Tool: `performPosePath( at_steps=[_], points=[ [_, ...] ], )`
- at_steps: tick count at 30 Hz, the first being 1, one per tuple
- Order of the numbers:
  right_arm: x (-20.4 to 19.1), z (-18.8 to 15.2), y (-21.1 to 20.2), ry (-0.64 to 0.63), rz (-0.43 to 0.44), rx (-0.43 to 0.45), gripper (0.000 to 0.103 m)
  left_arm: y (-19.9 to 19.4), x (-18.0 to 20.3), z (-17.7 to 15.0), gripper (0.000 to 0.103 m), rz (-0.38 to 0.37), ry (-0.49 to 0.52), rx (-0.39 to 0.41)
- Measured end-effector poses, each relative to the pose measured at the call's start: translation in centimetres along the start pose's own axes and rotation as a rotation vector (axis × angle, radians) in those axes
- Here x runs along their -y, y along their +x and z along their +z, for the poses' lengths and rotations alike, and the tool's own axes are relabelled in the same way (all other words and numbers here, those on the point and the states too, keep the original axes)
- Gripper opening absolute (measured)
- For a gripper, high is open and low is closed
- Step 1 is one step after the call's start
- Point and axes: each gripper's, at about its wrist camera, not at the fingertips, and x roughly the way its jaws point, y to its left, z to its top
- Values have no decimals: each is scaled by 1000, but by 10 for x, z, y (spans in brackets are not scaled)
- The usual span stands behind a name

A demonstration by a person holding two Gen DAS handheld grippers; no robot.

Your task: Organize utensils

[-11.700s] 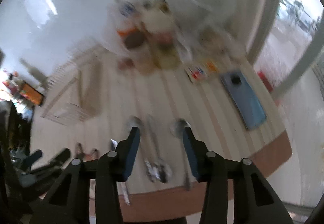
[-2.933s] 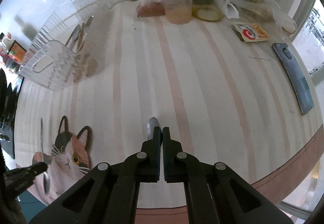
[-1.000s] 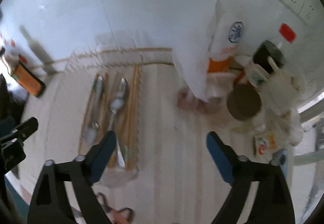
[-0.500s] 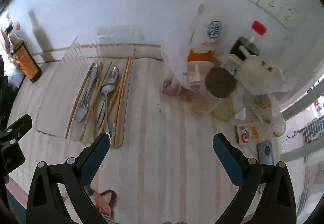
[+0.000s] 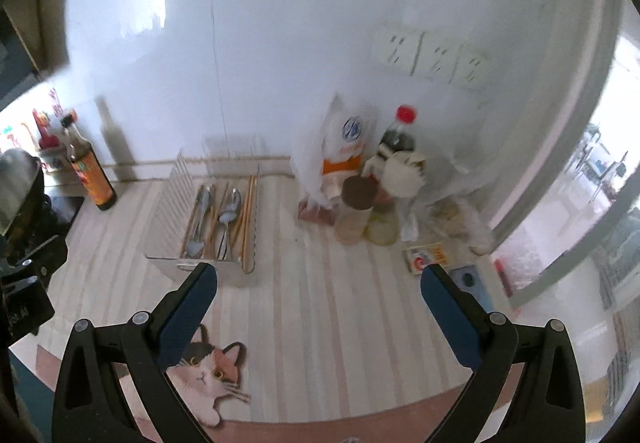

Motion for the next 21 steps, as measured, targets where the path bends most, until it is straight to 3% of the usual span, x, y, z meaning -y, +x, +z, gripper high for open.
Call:
performPosePath(
  at_steps=[11, 21],
  points=[
    [5, -36, -121, 11, 15, 114, 103, -99, -20, -32, 103, -38, 19, 82],
    [11, -51, -178, 30, 23, 155, 103, -141, -26, -45, 103, -64, 21, 107]
  ],
)
